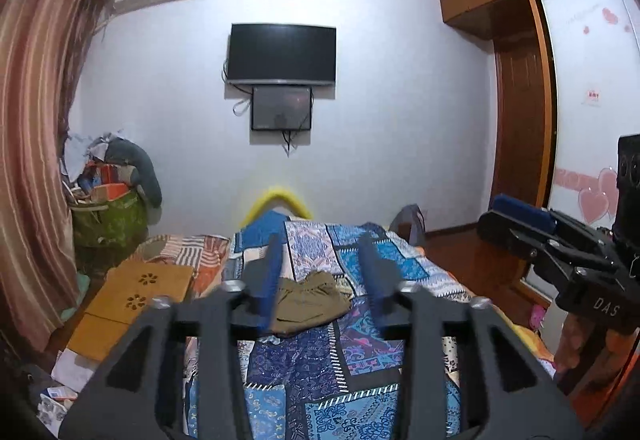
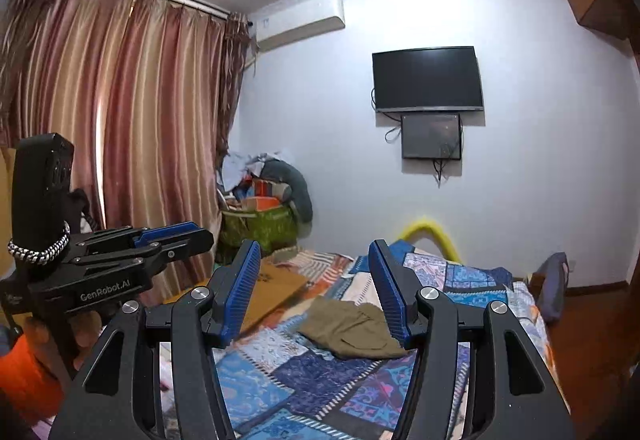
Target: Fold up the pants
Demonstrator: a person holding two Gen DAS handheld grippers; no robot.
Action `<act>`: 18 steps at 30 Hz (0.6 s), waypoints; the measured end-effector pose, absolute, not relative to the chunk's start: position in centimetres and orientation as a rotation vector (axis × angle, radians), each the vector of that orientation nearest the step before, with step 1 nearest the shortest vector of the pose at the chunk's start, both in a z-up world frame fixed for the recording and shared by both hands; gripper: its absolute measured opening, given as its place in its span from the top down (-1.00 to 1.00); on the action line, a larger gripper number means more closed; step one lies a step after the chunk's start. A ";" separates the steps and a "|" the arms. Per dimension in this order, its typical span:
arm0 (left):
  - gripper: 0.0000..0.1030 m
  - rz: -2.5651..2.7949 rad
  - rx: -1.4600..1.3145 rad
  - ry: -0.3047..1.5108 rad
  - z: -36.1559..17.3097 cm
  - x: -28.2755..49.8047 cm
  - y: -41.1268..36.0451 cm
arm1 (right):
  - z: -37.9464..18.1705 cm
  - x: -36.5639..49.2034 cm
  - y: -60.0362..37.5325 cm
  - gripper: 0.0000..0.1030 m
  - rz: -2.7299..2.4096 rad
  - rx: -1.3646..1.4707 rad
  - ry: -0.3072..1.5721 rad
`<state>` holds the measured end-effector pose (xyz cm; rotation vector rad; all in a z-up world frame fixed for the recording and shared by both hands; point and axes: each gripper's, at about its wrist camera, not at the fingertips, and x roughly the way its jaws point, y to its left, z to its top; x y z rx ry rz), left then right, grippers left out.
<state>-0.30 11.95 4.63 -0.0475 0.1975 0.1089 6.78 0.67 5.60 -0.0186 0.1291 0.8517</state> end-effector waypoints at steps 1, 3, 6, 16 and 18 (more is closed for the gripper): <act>0.17 0.108 -0.049 0.194 4.7 -0.5 11.9 | 5.7 6.6 0.7 -0.02 0.850 -0.015 0.127; 0.00 0.113 -0.050 0.195 4.8 -0.9 11.8 | 5.7 6.6 0.8 -0.05 0.845 -0.012 0.125; -0.34 0.138 -0.047 0.177 4.8 -1.4 11.7 | 5.8 6.2 0.9 -0.27 0.835 -0.007 0.112; -0.94 0.187 -0.045 0.140 4.5 -2.3 11.8 | 5.2 5.3 0.2 -0.77 0.774 0.016 0.106; -0.96 0.179 -0.051 0.140 4.4 -2.4 11.9 | 5.1 5.1 0.0 -0.95 0.762 0.026 0.105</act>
